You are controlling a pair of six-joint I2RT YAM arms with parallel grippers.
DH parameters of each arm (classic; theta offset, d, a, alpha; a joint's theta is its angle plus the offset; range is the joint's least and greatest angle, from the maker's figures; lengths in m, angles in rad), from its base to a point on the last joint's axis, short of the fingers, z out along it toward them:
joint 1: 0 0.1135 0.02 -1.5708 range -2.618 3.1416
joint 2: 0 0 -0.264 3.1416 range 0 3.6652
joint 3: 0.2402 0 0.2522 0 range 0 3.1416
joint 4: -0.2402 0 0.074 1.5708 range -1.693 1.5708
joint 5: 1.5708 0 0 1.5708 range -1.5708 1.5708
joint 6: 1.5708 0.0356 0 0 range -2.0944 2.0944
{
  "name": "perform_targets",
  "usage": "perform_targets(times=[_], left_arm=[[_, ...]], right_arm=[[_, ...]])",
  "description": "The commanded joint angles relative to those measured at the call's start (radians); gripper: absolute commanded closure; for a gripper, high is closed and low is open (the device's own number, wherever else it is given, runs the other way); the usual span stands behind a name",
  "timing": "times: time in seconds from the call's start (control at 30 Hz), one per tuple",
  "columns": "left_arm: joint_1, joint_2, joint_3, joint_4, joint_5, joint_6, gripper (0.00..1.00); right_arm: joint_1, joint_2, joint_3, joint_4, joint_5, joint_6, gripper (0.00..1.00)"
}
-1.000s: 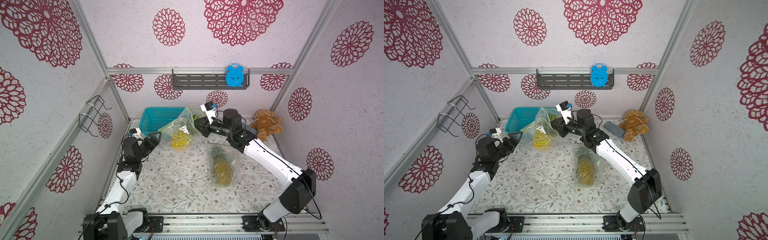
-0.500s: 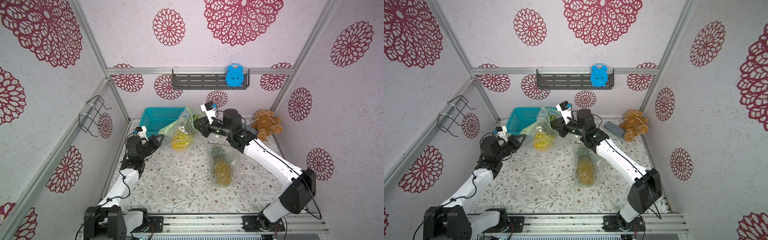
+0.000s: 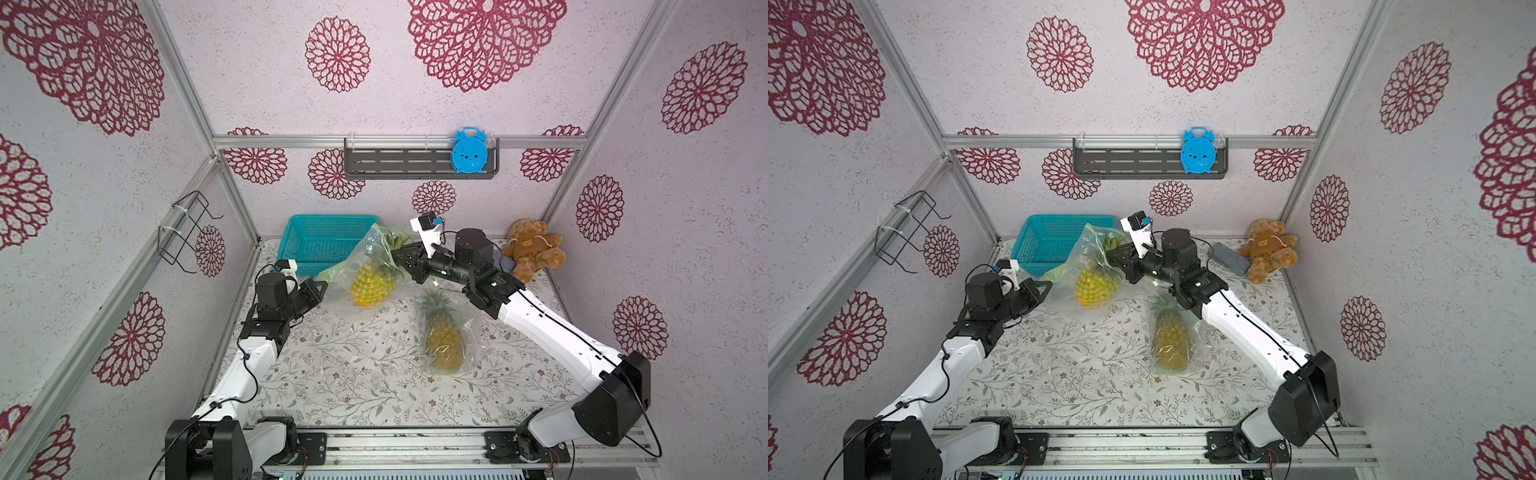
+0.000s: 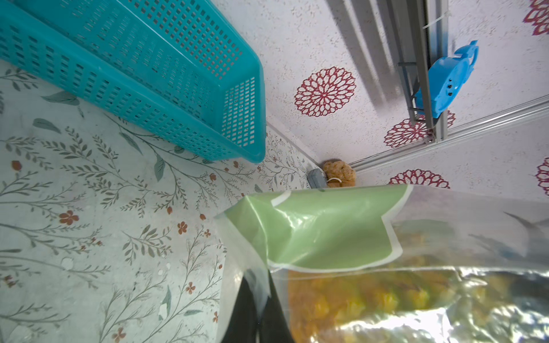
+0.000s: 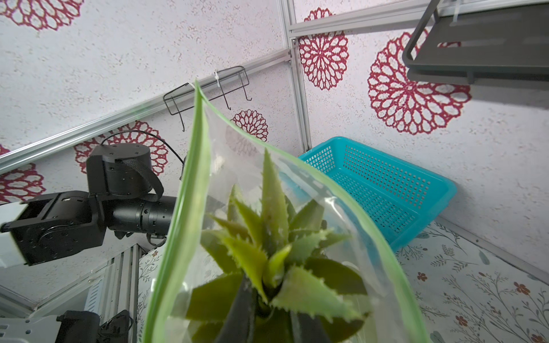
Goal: Open the zip-top bag and take out the pineapple
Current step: Pick up the pineapple from the zipper food storage bag.
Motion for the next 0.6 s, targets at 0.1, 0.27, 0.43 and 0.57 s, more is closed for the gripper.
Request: perform_targets(times=[0.1, 0.27, 0.43, 0.57], left_arm=[[-0.002, -0.006, -0.041, -0.03, -0.058, 0.04, 1.0], [-0.003, 0.016, -0.046, -0.034, -0.04, 0.076, 1.0], [-0.001, 0.031, -0.06, -0.042, -0.035, 0.113, 1.0], [0.0, 0.03, -0.083, -0.027, -0.045, 0.124, 1.0]], right_arm=[[-0.007, -0.117, -0.005, 0.22, 0.065, -0.02, 1.0], [-0.011, -0.14, -0.029, 0.243, 0.09, -0.016, 1.0], [-0.015, -0.156, -0.037, 0.252, 0.114, -0.01, 1.0], [-0.021, -0.178, -0.06, 0.269, 0.143, -0.004, 1.0]])
